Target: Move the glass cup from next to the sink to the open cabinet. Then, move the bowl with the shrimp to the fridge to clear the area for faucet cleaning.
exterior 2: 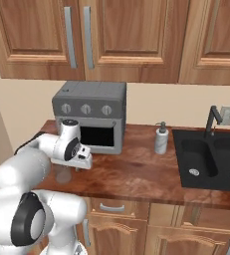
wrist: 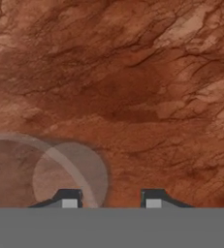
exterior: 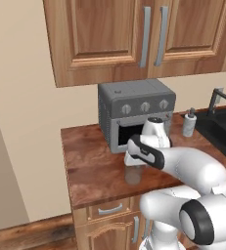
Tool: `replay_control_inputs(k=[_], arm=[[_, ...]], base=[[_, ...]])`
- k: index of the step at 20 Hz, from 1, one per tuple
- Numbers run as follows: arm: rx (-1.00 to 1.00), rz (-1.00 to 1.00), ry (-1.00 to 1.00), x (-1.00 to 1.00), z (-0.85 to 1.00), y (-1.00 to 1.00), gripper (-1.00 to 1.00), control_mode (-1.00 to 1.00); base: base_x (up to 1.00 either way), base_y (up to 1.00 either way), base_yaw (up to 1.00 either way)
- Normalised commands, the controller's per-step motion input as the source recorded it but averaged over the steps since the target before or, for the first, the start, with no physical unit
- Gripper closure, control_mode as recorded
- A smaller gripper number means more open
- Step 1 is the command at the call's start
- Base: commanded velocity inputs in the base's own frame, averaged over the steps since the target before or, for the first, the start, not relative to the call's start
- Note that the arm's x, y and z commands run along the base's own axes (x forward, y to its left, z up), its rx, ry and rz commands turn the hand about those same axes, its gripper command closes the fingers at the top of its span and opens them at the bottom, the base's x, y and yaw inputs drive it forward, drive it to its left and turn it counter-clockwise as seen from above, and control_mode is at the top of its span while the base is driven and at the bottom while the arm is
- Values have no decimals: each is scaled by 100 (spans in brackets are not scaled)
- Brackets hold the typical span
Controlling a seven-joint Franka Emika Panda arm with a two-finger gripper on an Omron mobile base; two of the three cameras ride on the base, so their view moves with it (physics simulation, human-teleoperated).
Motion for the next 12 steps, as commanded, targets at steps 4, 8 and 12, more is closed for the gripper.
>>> replay_control_inputs(k=[4, 8, 12], arm=[[0, 0, -1, -1, 4, 0, 100, -100], [0, 0, -8, -2, 49, 0, 100, -100], [7, -5, -13, -19, 94, -6, 100, -100]], base=[[0, 0, 0], [0, 0, 0], [0, 0, 0]])
